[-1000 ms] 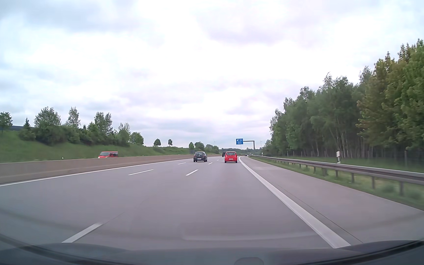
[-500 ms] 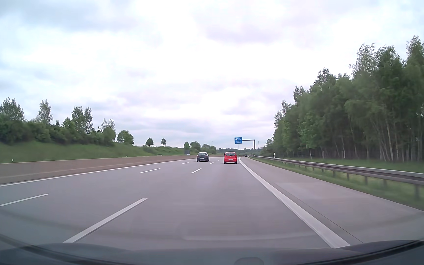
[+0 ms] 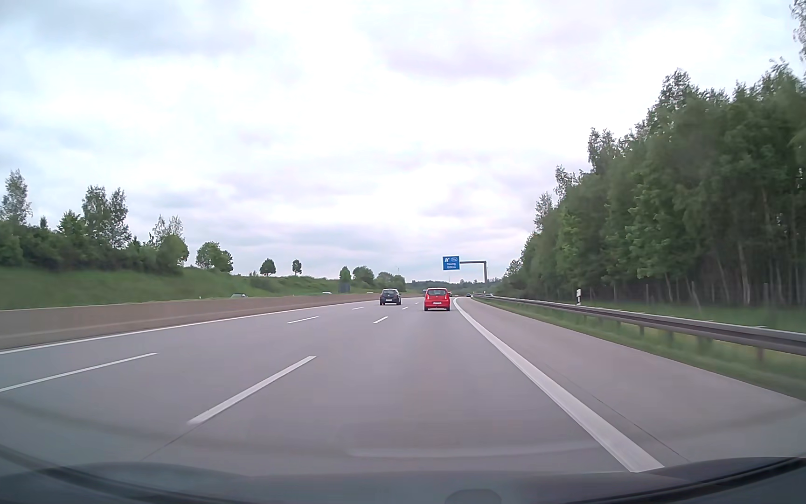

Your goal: Follow the waypoints while adhering to traffic rules and regulations

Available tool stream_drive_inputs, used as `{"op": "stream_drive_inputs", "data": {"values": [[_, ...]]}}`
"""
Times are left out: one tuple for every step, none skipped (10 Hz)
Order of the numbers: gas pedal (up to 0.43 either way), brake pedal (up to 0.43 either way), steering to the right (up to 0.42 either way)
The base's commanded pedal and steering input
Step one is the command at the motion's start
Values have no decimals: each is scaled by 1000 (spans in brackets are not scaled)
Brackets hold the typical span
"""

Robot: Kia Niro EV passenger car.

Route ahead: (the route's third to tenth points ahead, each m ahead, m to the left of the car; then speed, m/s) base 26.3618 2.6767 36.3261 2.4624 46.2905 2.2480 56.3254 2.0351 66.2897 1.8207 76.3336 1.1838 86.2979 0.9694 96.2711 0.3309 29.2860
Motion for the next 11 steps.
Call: {"op": "stream_drive_inputs", "data": {"values": [[8, 0, 3], [59, 0, 3], [130, 0, 3], [130, 0, 3], [130, 0, 3], [130, 0, 3], [130, 0, 3], [118, 0, 3], [110, 0, 3], [87, 0, 3], [67, 0, 2]]}}
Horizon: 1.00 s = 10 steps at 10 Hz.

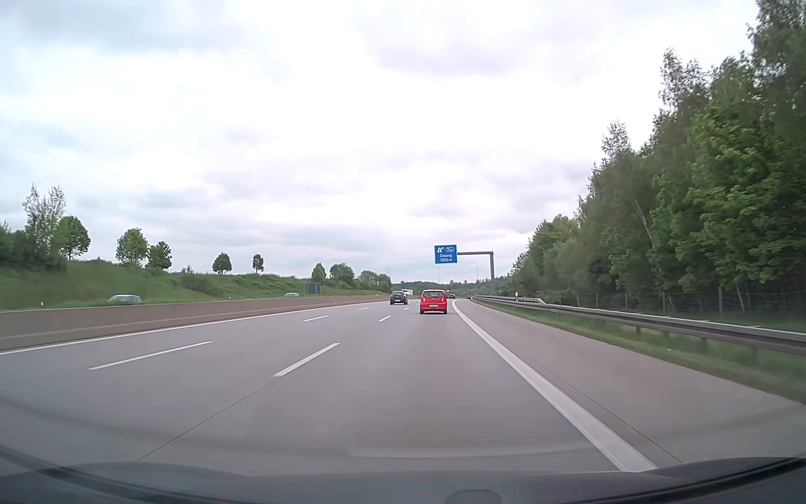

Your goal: Follow the waypoints while adhering to traffic rules and regulations

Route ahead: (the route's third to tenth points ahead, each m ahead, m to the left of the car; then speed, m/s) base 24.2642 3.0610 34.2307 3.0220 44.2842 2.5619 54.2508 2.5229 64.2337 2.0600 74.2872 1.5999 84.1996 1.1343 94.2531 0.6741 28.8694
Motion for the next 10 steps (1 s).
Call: {"op": "stream_drive_inputs", "data": {"values": [[59, 0, 2], [59, 0, 1], [47, 0, 1], [47, 0, 1], [39, 0, 1], [20, 0, 1], [8, 0, 1], [0, 0, 0], [0, 0, 0], [0, 0, 0]]}}
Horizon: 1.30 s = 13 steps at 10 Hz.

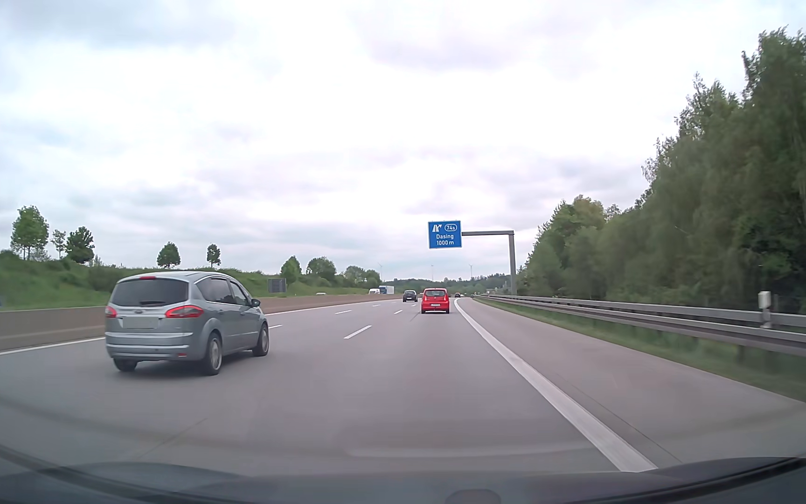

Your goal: Follow the waypoints while adhering to traffic rules and regulations

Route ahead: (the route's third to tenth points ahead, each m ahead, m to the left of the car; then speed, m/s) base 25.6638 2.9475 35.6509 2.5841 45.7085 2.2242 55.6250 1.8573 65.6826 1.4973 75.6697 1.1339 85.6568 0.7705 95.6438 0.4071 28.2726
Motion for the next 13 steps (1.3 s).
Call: {"op": "stream_drive_inputs", "data": {"values": [[0, 0, 1], [0, 0, 1], [0, 0, 2], [0, 0, 2], [0, 0, 3], [0, 0, 3], [0, 0, 3], [0, 0, 3], [0, 0, 3], [20, 0, 3], [87, 0, 3], [87, 0, 3], [87, 0, 3]]}}
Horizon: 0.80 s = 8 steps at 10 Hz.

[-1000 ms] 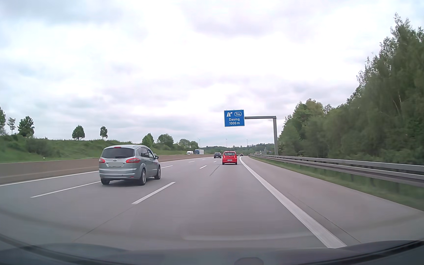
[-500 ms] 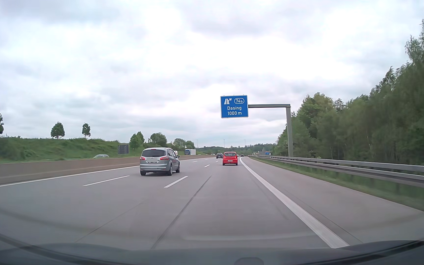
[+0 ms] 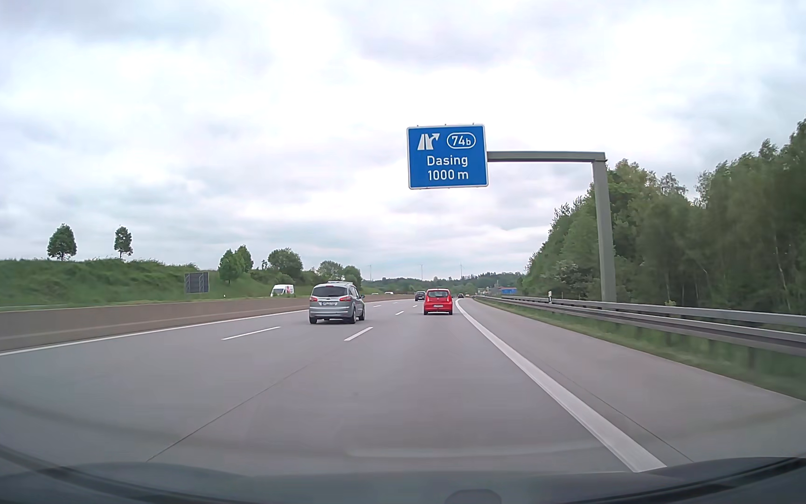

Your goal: Follow the waypoints while adhering to traffic rules and regulations

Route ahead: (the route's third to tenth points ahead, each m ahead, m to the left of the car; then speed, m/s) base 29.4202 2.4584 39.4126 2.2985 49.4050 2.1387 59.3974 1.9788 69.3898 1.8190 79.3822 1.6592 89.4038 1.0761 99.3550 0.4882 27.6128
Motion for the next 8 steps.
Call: {"op": "stream_drive_inputs", "data": {"values": [[87, 0, 3], [87, 0, 3], [98, 0, 3], [118, 0, 4], [118, 0, 5], [118, 0, 4], [130, 0, 4], [130, 0, 4]]}}
